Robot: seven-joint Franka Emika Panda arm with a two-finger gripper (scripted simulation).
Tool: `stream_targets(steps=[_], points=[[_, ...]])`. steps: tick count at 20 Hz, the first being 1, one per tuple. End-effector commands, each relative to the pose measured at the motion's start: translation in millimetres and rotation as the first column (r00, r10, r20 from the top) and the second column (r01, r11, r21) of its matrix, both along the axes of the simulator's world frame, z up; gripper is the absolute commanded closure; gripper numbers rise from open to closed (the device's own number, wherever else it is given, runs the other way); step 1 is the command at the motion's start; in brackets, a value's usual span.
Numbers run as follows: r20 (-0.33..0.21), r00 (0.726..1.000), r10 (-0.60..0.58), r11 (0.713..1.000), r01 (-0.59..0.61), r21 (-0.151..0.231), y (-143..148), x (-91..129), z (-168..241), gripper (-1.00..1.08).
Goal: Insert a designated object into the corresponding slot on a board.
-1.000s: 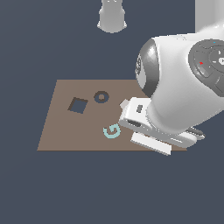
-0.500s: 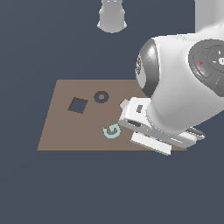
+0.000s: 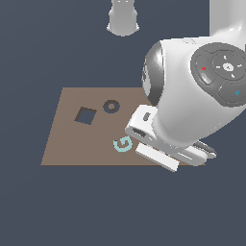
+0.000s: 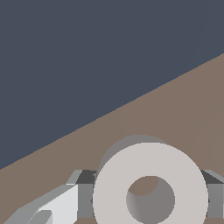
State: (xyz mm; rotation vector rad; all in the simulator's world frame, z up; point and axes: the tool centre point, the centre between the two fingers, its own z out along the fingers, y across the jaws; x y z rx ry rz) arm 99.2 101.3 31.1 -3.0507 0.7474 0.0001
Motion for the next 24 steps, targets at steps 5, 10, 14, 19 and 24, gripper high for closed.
stream_targets(steps=[5,10,14,19,24], points=[[0.001,0.985,-0.172,0.985,0.172,0.000,-26.8,-2.9,1.5,1.08],[0.001,0.935,-0.353,0.935,0.353,0.000,-54.5,-11.6,2.8,1.08],[0.001,0.860,-0.510,0.860,0.510,0.000,-78.3,-24.3,3.9,1.08],[0.001,0.713,-0.701,0.713,0.701,0.001,-107.0,-48.8,5.4,1.08],[0.001,0.516,-0.856,0.516,0.856,0.001,-129.4,-81.0,6.9,1.08]])
